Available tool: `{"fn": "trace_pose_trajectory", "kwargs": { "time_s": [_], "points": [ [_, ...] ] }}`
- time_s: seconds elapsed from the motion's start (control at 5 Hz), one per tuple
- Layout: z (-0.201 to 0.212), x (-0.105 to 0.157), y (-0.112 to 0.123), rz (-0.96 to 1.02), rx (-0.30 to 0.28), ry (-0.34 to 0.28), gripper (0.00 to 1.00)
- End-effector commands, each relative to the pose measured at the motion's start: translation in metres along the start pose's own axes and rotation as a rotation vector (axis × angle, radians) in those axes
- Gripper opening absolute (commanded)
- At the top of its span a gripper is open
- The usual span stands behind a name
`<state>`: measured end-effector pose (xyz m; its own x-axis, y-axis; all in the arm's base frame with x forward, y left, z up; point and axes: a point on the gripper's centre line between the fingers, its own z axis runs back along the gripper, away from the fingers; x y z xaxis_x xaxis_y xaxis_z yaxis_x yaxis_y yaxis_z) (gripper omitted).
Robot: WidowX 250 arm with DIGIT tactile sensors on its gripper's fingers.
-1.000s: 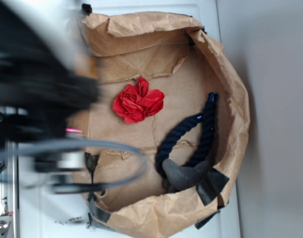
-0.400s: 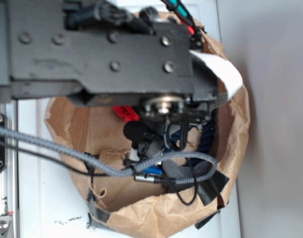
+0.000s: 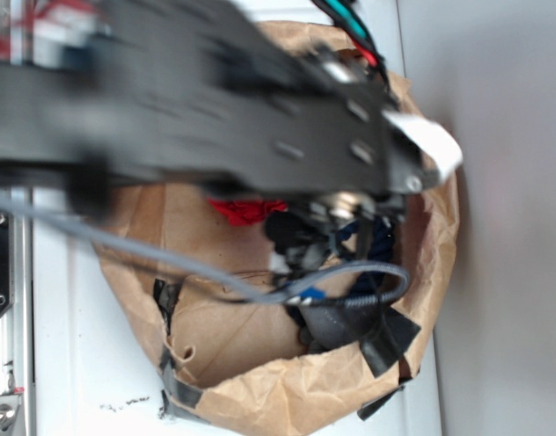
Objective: Grab the red paper.
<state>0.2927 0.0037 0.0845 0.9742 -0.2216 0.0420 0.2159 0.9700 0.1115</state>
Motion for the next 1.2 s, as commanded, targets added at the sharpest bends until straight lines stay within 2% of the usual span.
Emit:
{"fn": "trace_pose_trajectory", "kwargs": {
  "time_s": [0.0, 0.2, 0.4, 0.6, 0.8, 1.0],
  "points": [
    [-0.035, 0.010, 0.000, 0.035, -0.129, -0.122, 1.00],
    [-0.017, 0.002, -0.002, 0.011, -0.144, -0.140, 1.00],
    [0.001, -0.032, -0.009, 0.061, -0.171, -0.169, 1.00],
    [0.014, -0.039, -0.005, 0.076, -0.213, -0.180, 1.00],
    [0.028, -0.045, 0.003, 0.087, -0.217, -0.207, 1.00],
    [0.024, -0.040, 0.006, 0.123, -0.206, -0.202, 1.00]
  ]
}}
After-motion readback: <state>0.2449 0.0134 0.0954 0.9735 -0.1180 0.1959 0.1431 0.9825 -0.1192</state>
